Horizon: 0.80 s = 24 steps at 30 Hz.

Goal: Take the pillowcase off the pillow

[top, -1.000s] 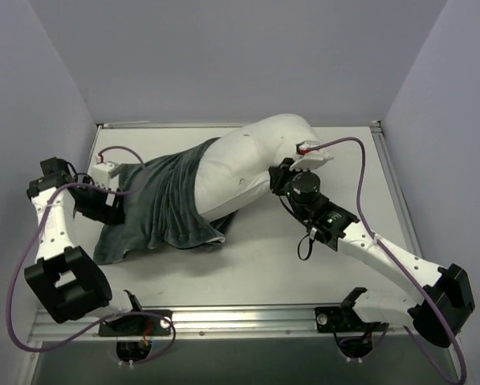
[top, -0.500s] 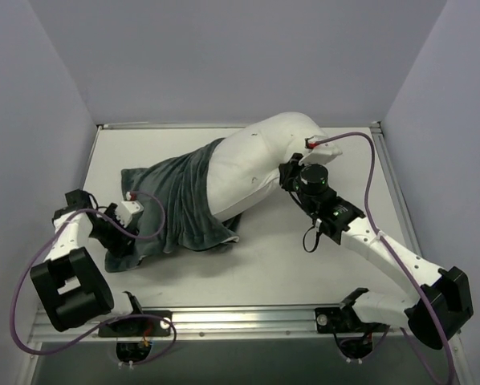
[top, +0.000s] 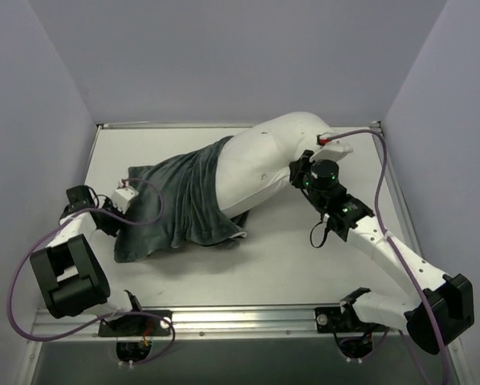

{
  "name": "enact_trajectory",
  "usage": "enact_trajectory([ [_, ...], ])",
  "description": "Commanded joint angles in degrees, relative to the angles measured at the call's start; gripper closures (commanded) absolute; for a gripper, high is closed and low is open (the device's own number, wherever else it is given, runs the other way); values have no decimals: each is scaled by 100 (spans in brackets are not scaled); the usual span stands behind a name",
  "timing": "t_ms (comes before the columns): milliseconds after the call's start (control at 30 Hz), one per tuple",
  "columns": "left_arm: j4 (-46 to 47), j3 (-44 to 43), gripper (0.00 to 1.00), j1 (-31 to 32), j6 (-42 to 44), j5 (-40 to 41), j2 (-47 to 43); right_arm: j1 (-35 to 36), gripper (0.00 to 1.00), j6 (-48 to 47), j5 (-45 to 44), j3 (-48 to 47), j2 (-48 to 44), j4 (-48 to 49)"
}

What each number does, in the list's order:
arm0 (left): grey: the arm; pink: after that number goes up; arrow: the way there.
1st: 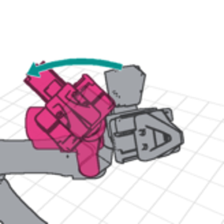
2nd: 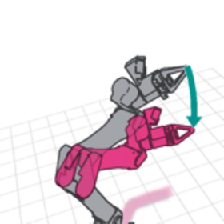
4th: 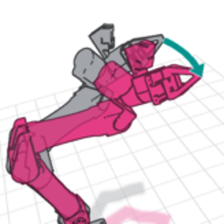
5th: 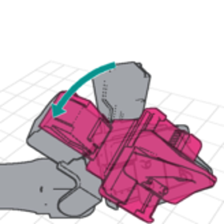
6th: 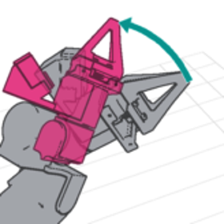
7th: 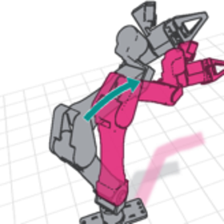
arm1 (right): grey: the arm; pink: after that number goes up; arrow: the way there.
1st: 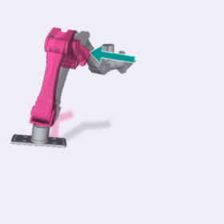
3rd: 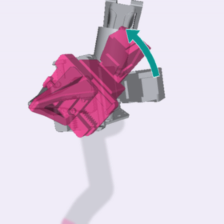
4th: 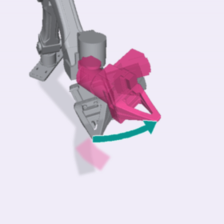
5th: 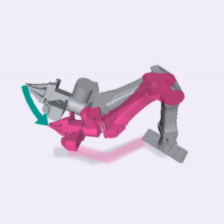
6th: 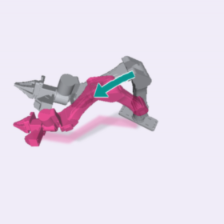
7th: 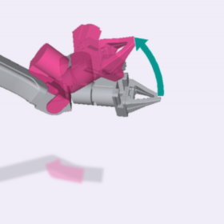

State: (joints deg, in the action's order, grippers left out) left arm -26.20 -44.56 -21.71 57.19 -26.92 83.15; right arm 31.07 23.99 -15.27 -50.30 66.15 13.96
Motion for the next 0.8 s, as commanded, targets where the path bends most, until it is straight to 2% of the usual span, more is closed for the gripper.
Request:
enact_trajectory([
  [0,1326,-44,98,-534,-1077,221,-90,-557,100,-105,-205,-489,-698,73],
  [167,1468,-852,98,-1570,-1211,880,640,-1989,100,-157,-29,-937,-1516,-357],
  [267,1416,-1072,98,-1923,-974,847,869,-2684,100,-202,268,-1201,-1886,-525],
  [333,575,-1169,98,-1986,-667,322,721,-2782,100,-114,716,-1280,-1817,-508],
  [367,50,-1196,98,-1968,-13,-47,598,-2756,100,95,1162,-1315,-1729,-525],
  [400,-904,-1257,98,-1725,238,-677,266,-2694,100,210,1323,-1289,-1528,-499],
  [433,-1157,-1231,98,-1452,301,-744,80,-2581,100,290,1377,-1228,-1457,-464],
  [467,-1299,-1214,96,-1102,-3,-658,-122,-2406,100,265,1073,-1132,-1404,-342],
  [500,-1257,-1170,83,-280,-293,-318,-524,-1951,100,195,756,-974,-1377,-306],
  [567,-1248,-1143,2,445,-890,-270,-904,-1553,100,63,141,-868,-1368,-244],
  [600,-1204,-1152,6,1110,-1033,-383,-1263,-1430,100,80,121,-824,-1351,-209],
  [700,-1107,-1213,6,2115,-1447,-350,-1827,-1428,100,115,147,-832,-1246,-183],
  [733,-1081,-1240,6,2919,-1517,-193,-1916,-1437,100,106,121,-832,-1219,-235],
  [767,-1020,-1205,6,3275,-1622,-87,-1995,-1446,100,89,77,-832,-1166,-244],
])
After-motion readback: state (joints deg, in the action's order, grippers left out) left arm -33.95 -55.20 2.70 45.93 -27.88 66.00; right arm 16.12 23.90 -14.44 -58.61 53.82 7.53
